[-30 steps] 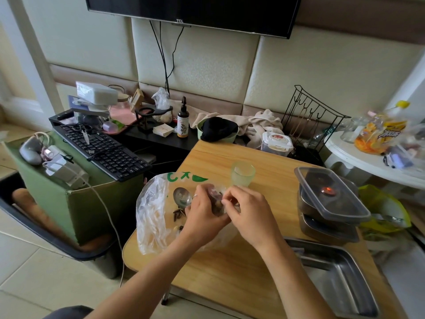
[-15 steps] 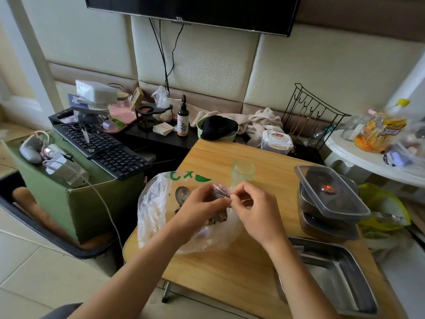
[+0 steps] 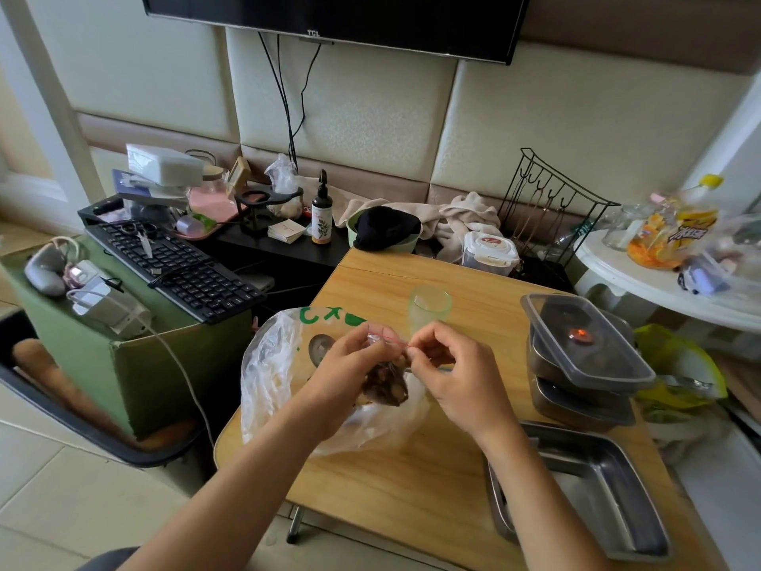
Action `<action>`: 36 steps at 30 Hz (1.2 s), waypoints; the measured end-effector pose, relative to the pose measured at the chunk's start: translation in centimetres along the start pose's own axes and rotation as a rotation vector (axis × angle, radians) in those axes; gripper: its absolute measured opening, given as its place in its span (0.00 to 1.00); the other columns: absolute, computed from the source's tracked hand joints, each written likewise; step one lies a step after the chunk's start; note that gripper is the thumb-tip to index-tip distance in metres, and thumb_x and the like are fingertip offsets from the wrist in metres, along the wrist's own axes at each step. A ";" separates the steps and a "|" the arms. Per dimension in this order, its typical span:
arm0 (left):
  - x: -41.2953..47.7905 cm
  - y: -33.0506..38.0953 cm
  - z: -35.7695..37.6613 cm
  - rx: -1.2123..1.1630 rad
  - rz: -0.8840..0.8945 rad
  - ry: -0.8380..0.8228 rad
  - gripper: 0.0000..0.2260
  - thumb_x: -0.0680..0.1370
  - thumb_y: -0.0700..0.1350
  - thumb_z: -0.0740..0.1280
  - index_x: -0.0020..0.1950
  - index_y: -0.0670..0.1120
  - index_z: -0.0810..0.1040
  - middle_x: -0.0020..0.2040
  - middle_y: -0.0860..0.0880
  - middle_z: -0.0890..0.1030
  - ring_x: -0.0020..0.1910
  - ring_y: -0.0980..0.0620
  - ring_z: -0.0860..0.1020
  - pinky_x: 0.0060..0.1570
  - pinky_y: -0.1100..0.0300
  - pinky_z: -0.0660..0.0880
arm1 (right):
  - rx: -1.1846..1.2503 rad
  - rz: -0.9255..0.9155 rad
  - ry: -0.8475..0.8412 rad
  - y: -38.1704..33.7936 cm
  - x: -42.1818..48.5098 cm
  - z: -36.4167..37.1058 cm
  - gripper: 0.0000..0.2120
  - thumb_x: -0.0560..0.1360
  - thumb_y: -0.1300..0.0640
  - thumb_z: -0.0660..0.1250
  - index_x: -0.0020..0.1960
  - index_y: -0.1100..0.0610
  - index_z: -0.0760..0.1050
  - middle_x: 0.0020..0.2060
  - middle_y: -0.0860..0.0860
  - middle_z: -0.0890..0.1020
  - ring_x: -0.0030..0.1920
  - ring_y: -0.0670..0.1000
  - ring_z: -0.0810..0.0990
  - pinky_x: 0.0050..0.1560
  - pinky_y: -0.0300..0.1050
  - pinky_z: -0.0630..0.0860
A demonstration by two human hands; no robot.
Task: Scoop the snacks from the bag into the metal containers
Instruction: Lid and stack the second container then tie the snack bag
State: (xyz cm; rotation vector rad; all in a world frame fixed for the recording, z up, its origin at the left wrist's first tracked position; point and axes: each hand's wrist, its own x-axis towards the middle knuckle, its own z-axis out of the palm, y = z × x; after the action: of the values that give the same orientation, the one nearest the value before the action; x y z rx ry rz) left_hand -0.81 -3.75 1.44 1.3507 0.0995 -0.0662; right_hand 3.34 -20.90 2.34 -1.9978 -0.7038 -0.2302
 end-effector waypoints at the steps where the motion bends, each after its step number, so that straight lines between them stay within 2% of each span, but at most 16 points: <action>1: -0.1 -0.1 0.0 0.035 0.012 0.003 0.06 0.80 0.42 0.69 0.56 0.43 0.79 0.48 0.44 0.84 0.45 0.45 0.83 0.47 0.47 0.81 | 0.000 0.020 0.031 0.1 0.0 0.1 0.05 0.78 0.61 0.72 0.44 0.53 0.80 0.38 0.45 0.83 0.41 0.48 0.83 0.42 0.37 0.79; 3: -0.3 -0.1 -0.1 0.099 0.021 0.001 0.09 0.80 0.46 0.71 0.59 0.47 0.82 0.51 0.44 0.86 0.50 0.44 0.85 0.53 0.48 0.83 | 0.004 0.089 0.097 0.4 0.1 0.5 0.05 0.79 0.59 0.72 0.45 0.51 0.80 0.38 0.44 0.84 0.42 0.45 0.83 0.42 0.37 0.80; 5: -0.4 -0.2 -0.1 0.106 0.014 0.018 0.08 0.79 0.47 0.72 0.57 0.47 0.83 0.50 0.44 0.86 0.51 0.43 0.85 0.53 0.47 0.83 | 0.034 0.167 0.113 0.7 0.2 1.0 0.06 0.79 0.59 0.72 0.44 0.50 0.81 0.39 0.43 0.84 0.43 0.44 0.84 0.44 0.40 0.81; 10: -0.4 -0.4 -0.5 0.102 -0.040 0.095 0.07 0.80 0.43 0.68 0.58 0.47 0.82 0.47 0.45 0.87 0.47 0.48 0.85 0.51 0.52 0.83 | 0.096 0.198 0.015 0.6 0.4 1.5 0.06 0.79 0.58 0.71 0.44 0.51 0.81 0.39 0.45 0.84 0.43 0.47 0.84 0.46 0.46 0.82; 13: -0.3 -0.4 -0.9 0.115 -0.053 0.069 0.10 0.79 0.45 0.71 0.60 0.45 0.80 0.51 0.43 0.86 0.53 0.42 0.85 0.56 0.45 0.83 | 0.131 0.187 -0.028 0.4 0.5 1.4 0.05 0.80 0.57 0.71 0.44 0.52 0.81 0.40 0.48 0.84 0.44 0.50 0.84 0.49 0.52 0.83; 18: -0.4 -0.5 -0.9 0.129 -0.067 0.028 0.10 0.80 0.45 0.72 0.60 0.44 0.81 0.50 0.44 0.87 0.48 0.50 0.86 0.45 0.60 0.81 | 0.133 0.172 -0.030 0.2 0.5 1.0 0.04 0.80 0.59 0.71 0.45 0.53 0.81 0.40 0.46 0.84 0.44 0.47 0.83 0.48 0.46 0.82; 20: -0.3 -0.6 -1.0 0.134 -0.069 0.047 0.11 0.78 0.44 0.74 0.59 0.44 0.81 0.49 0.45 0.87 0.49 0.49 0.86 0.48 0.58 0.82 | 0.125 0.171 -0.038 0.2 0.5 0.9 0.05 0.79 0.60 0.71 0.45 0.53 0.81 0.40 0.46 0.84 0.44 0.46 0.83 0.47 0.45 0.81; 23: -0.1 -0.6 -1.2 0.113 -0.083 0.054 0.12 0.77 0.42 0.75 0.58 0.42 0.80 0.51 0.41 0.86 0.52 0.43 0.85 0.56 0.48 0.82 | 0.097 0.147 -0.076 0.2 0.5 0.8 0.05 0.79 0.60 0.71 0.46 0.51 0.81 0.41 0.45 0.85 0.44 0.47 0.84 0.47 0.45 0.82; 26: -0.1 -0.6 -1.1 0.082 -0.095 0.058 0.13 0.76 0.39 0.75 0.59 0.38 0.78 0.51 0.38 0.85 0.50 0.43 0.84 0.58 0.44 0.80 | 0.060 0.116 -0.102 0.3 0.5 0.7 0.05 0.79 0.60 0.71 0.46 0.51 0.81 0.41 0.45 0.85 0.45 0.47 0.84 0.47 0.45 0.82; 29: -0.2 -0.6 -1.0 0.065 -0.080 0.048 0.12 0.78 0.39 0.73 0.60 0.41 0.79 0.49 0.42 0.86 0.48 0.47 0.85 0.54 0.49 0.82 | 0.027 0.063 -0.061 0.1 0.5 0.8 0.05 0.79 0.61 0.72 0.45 0.52 0.81 0.40 0.44 0.84 0.44 0.48 0.84 0.47 0.44 0.82; 32: -0.2 -0.4 -0.8 0.082 -0.044 0.037 0.10 0.80 0.44 0.72 0.60 0.45 0.81 0.51 0.44 0.86 0.50 0.47 0.85 0.52 0.55 0.83 | 0.025 0.011 0.010 -0.3 0.5 0.8 0.06 0.79 0.62 0.72 0.46 0.53 0.81 0.40 0.43 0.84 0.44 0.47 0.83 0.45 0.38 0.79; 36: -0.3 -0.3 -0.7 0.163 0.043 0.101 0.06 0.81 0.44 0.71 0.55 0.43 0.83 0.47 0.44 0.86 0.48 0.43 0.85 0.52 0.50 0.84 | -0.027 -0.002 0.038 -0.2 0.6 0.7 0.06 0.78 0.63 0.72 0.45 0.54 0.81 0.38 0.43 0.83 0.42 0.46 0.82 0.43 0.34 0.77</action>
State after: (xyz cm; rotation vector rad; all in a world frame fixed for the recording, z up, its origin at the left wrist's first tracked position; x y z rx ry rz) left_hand -1.13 -3.13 1.00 1.5186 0.1530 0.0308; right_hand 3.63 -20.00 2.31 -2.0128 -0.6822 -0.2791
